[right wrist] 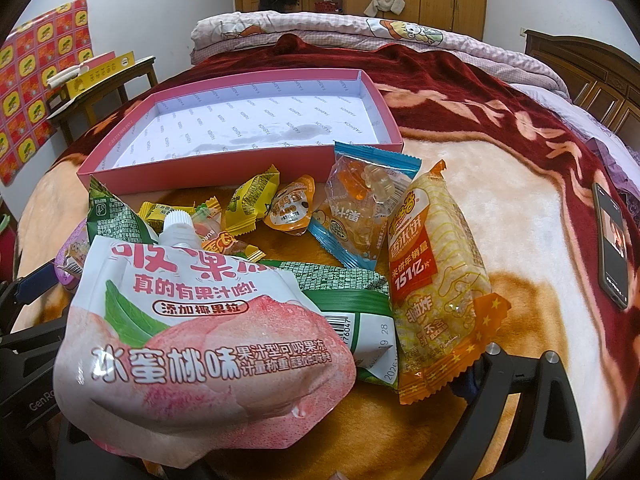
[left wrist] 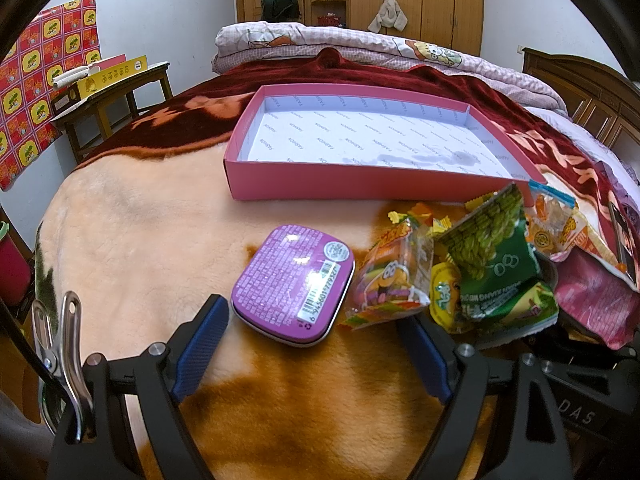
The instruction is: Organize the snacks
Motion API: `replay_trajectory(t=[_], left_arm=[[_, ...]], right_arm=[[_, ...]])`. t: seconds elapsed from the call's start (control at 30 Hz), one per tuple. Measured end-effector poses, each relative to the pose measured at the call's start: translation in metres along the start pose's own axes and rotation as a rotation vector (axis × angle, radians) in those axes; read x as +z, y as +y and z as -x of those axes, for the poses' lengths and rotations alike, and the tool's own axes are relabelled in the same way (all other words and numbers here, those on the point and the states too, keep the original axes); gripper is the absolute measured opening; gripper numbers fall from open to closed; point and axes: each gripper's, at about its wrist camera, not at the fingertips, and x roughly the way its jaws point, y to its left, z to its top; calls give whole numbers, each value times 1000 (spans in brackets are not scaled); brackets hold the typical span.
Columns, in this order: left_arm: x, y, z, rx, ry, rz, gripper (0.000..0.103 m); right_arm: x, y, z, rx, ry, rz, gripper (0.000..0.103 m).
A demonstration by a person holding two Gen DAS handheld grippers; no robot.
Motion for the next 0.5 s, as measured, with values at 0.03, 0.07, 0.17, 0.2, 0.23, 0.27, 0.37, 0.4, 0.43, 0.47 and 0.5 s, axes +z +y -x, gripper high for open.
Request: replay_trajectory(t=[0.03, 0.07, 0.17, 0.2, 0.23, 0.27, 0.37, 0.4, 0.43, 0.47, 0.5], left_arm=[[0, 0, 0, 0, 0, 0, 88], [0, 0, 0, 0, 0, 0, 88], [0, 0, 0, 0, 1, 0, 88], [0, 0, 0, 0, 1, 0, 88], [0, 0, 0, 1, 3, 0, 88], [0, 0, 0, 2, 5, 0, 88], [4, 0, -3, 0, 19, -6, 88], [6, -1, -4, -3, 21, -7, 88], [7, -1, -4, -8, 24, -9, 88], [10, -1, -6, -13, 24, -13, 88], [11, -1, -6, -19, 27, -17, 88]], right_arm=[[0, 0, 0, 0, 0, 0, 99], [0, 0, 0, 0, 0, 0, 99], [0, 0, 0, 0, 0, 0, 99], [0, 0, 0, 0, 0, 0, 99], [1, 0, 0, 1, 1, 0, 99], [1, 1, 0, 1, 0, 0, 99], [2, 2, 0, 11, 3, 2, 99], [2, 2, 1, 18, 5, 6, 99], [3, 2, 1, 26, 10, 11, 99], [2, 1, 3, 32, 16, 18, 99], [1, -5, 4, 39, 22, 23, 98]])
